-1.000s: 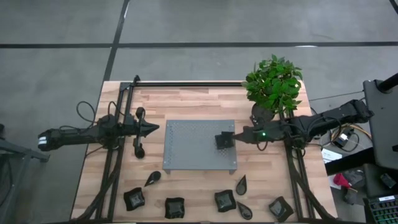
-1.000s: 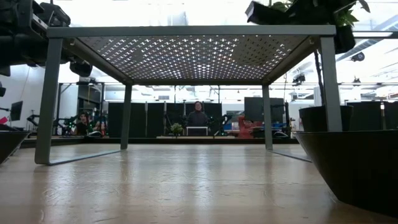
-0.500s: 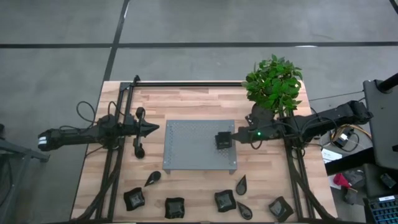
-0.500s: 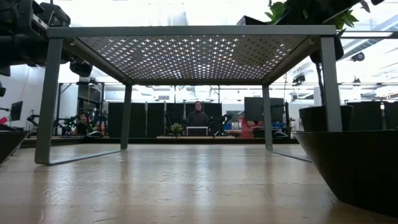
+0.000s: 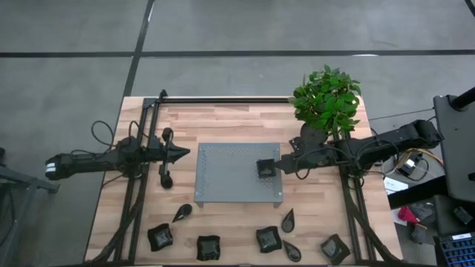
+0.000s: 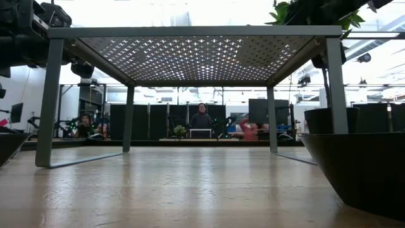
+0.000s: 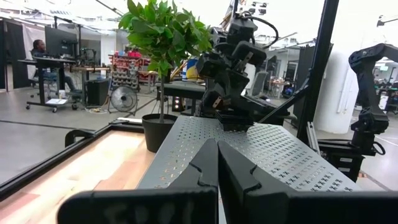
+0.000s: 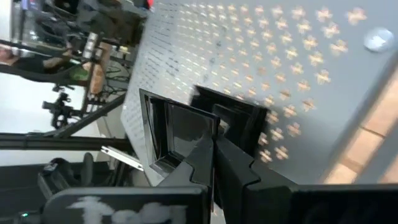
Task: Pick & Place Mini shaped plates
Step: Stack the black square plate on the black square plates on the shelf, then put the black distorted plate on the shelf
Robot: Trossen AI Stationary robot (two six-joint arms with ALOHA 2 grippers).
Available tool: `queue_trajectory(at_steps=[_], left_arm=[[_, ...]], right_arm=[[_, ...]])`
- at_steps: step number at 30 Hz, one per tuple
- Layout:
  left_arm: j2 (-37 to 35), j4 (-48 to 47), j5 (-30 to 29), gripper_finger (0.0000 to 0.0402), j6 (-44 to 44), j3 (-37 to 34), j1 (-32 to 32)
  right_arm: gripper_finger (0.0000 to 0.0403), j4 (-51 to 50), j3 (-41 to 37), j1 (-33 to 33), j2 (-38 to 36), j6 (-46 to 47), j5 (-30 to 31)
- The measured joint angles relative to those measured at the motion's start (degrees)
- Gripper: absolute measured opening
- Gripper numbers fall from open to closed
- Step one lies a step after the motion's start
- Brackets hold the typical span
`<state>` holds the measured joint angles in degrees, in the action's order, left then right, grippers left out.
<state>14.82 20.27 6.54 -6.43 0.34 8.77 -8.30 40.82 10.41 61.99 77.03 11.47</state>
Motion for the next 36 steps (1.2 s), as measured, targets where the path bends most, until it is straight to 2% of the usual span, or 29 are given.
queue_trajectory(at_steps=[9, 18, 23, 36], left_arm=[[0.0, 0.0, 0.0, 0.0000, 0.0, 0.0, 0.0], [0.0, 0.0, 0.0, 0.0000, 0.0, 0.0, 0.0], [0.0, 0.0, 0.0, 0.0000, 0.0, 0.0, 0.0], [0.0, 0.0, 0.0, 0.0000, 0.0, 0.0, 0.0]], right_arm=[[0.0013, 0.2, 0.0, -0.1, -0.3, -1.1, 0.5], [0.0077, 0.4, 0.0, -0.1, -0.5, -2.4, 0.0], [0.0097, 0.5, 0.0, 0.1, -1.8, -6.3, -2.0], [0.0105, 0.3, 0.0, 1.7, -5.8, -11.9, -0.9]])
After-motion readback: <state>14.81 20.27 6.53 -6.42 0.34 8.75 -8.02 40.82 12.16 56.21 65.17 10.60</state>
